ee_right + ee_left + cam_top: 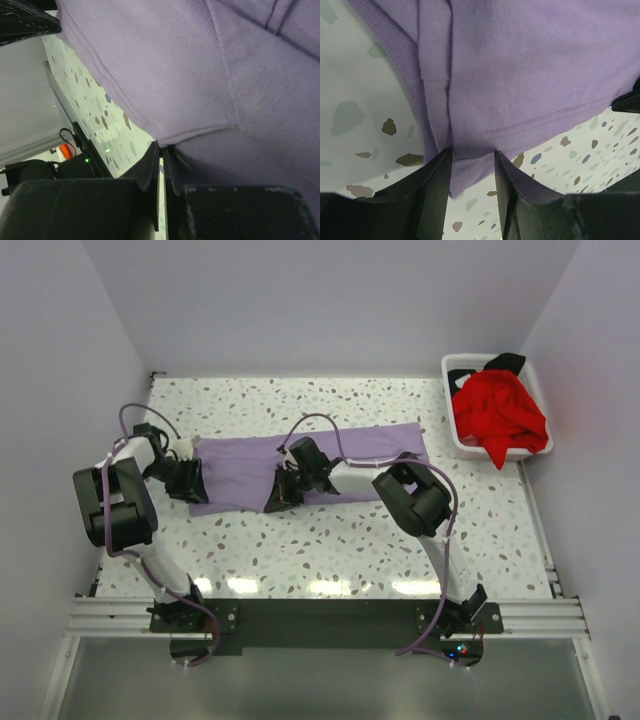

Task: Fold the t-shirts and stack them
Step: Fold the tshirt

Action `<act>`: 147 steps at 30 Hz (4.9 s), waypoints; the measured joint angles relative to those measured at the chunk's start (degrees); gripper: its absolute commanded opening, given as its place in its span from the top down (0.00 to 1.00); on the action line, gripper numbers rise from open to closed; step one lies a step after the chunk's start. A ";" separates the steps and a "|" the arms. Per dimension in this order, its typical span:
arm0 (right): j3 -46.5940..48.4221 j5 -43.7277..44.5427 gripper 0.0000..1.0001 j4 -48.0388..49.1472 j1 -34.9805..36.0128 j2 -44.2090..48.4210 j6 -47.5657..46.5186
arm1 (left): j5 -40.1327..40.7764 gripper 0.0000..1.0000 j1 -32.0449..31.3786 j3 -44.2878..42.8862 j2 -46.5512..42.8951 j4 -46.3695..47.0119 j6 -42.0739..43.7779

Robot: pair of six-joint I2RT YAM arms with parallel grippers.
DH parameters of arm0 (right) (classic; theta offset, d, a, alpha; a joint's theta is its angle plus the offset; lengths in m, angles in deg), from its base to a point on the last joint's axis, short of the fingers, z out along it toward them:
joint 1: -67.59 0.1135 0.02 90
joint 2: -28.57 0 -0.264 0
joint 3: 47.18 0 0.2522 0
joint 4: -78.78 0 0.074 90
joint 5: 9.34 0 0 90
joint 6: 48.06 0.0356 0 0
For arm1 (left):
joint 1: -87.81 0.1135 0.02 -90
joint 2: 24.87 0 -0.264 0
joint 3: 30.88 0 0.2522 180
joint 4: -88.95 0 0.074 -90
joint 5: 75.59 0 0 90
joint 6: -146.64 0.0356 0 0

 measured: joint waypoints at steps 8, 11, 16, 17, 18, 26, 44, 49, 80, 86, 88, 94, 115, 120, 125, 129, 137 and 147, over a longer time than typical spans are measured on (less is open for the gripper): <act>0.00 0.00 1.00 0.00 0.00 0.00 -0.02 | -0.96 0.68 0.00 -0.39 0.04 0.00 -0.13; 0.00 -0.04 1.00 0.00 0.00 0.00 -0.02 | -1.27 0.73 0.00 -0.81 0.04 0.02 -0.24; 0.00 -0.09 1.00 -0.02 0.00 0.02 -0.04 | -1.25 0.84 0.00 -1.38 0.04 -0.13 -0.26; 0.00 -0.09 1.00 -0.02 0.00 0.04 -0.04 | -1.25 0.87 0.00 -1.53 0.04 -0.20 -0.39; 0.00 -0.11 1.00 -0.04 0.00 0.04 -0.04 | -1.25 0.91 0.00 -1.75 0.04 -0.28 -0.44; 0.57 -0.63 1.00 -0.76 -0.70 0.11 -0.70 | -3.23 1.00 0.00 -7.76 0.04 -2.62 -0.44; 14.95 -4.02 1.00 -1.57 -8.83 -4.74 -4.52 | -11.17 1.00 -3.72 -28.55 12.09 -2.51 -4.70; 17.05 -4.15 1.00 -2.80 -9.70 -7.89 -5.22 | -11.32 1.00 -5.11 -30.47 14.38 0.09 -7.02; 12.85 -6.10 0.74 -3.93 -7.65 -7.50 -5.27 | -4.59 0.86 -2.47 -23.63 11.47 -1.73 -5.84; 12.31 -6.99 0.55 -8.66 -7.82 -4.35 -8.04 | -3.58 0.68 -2.12 -23.63 11.87 -1.51 -4.83; 12.20 -7.02 0.58 -11.56 -8.07 -2.69 -10.19 | -3.56 0.68 -2.05 -23.63 11.69 -1.44 -4.70; 12.59 -6.97 0.71 -18.80 -9.33 0.83 -18.34 | -3.10 0.69 -3.15 -21.94 7.67 0.59 -4.57; 29.35 2.95 0.77 -42.10 -19.85 -1.09 -45.29 | 6.14 0.73 -11.02 -21.18 15.19 6.64 -11.39; 29.75 9.75 0.73 -50.38 -26.77 -1.09 -54.51 | 8.50 0.73 -11.65 -27.63 19.10 6.27 -11.45; 29.75 17.55 0.73 -54.97 -29.51 -0.87 -62.95 | 8.90 0.68 -11.74 -45.07 29.57 7.08 -10.40; 29.55 23.50 0.75 -55.34 -29.38 -0.33 -68.39 | 7.93 0.58 -11.74 -45.68 28.63 10.56 -10.19; 27.80 32.26 0.80 -54.49 -28.87 -0.24 -74.51 | 5.51 0.54 -11.74 -39.65 13.51 13.22 -10.21; 12.09 38.58 0.87 -50.88 -27.91 4.92 -79.93 | 5.53 0.58 -11.74 -20.90 -1.36 13.81 -9.88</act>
